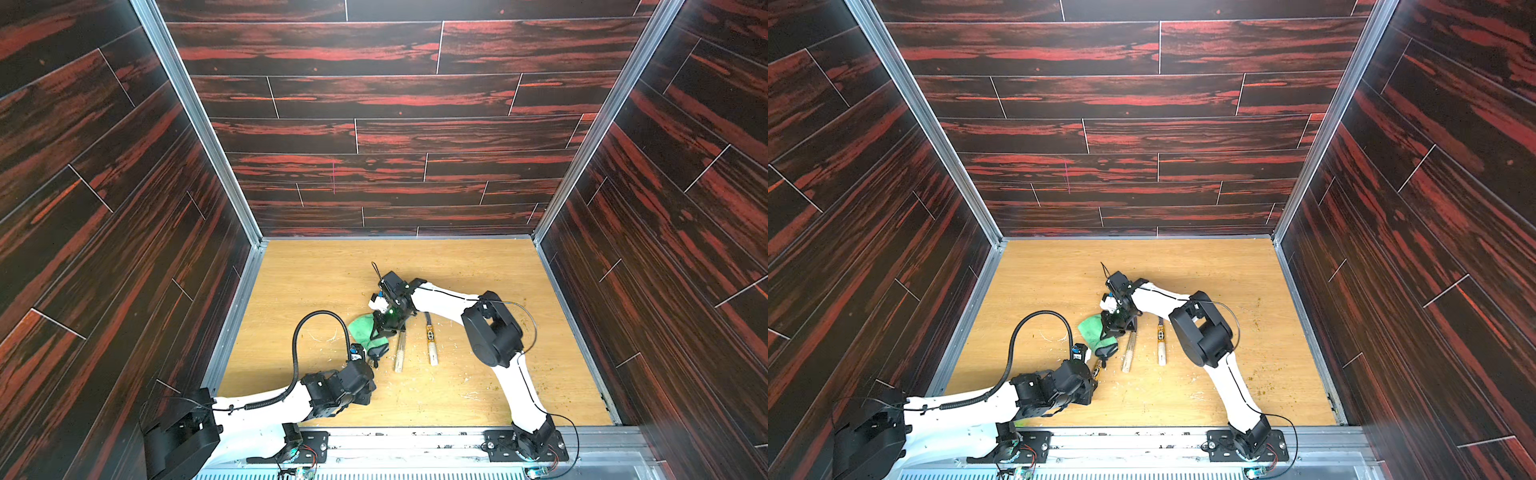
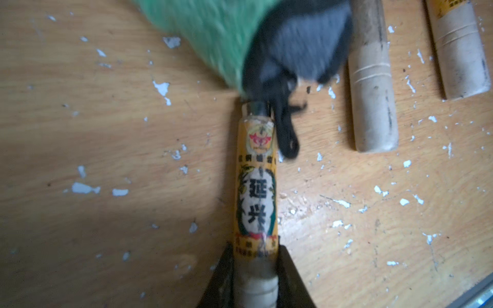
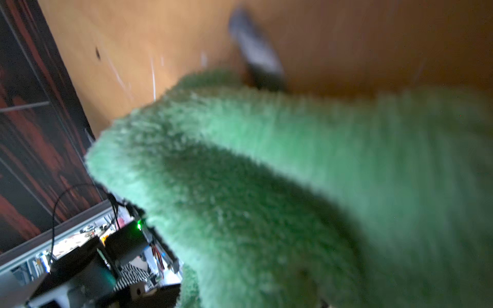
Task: Wipe small sickles with rags
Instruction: Wipe the small sickle.
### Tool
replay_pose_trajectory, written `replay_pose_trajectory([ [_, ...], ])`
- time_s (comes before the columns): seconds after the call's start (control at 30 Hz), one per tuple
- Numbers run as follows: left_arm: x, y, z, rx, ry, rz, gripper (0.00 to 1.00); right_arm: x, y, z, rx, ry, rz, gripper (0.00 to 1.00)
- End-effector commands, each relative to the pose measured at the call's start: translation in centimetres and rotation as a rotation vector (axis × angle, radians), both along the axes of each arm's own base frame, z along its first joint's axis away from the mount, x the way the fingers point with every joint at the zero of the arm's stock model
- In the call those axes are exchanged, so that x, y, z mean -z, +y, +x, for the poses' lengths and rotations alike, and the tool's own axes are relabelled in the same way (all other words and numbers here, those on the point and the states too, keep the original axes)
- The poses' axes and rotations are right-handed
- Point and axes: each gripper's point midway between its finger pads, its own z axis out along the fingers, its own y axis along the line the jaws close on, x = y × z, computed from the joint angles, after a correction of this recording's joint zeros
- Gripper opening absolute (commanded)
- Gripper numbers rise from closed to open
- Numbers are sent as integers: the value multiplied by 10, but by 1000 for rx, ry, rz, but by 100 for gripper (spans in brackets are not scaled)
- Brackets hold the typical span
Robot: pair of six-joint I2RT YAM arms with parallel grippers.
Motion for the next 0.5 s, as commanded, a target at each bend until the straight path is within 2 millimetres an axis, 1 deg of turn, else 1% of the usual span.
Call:
replay_pose_trajectory([
  [0.0,-1,-7,-12,42,42,-33,2,44,-18,34,56,-37,-122,0],
  [0.27,1,-12,-13,53,52,-43,2,25,-5,80,119,-57,-62,0],
  [0.4,-1,-15,-13,61,53,-48,1,20,0,94,135,-48,-37,0],
  [0.47,-2,-15,-13,60,50,-50,1,19,3,98,146,-25,-15,0],
])
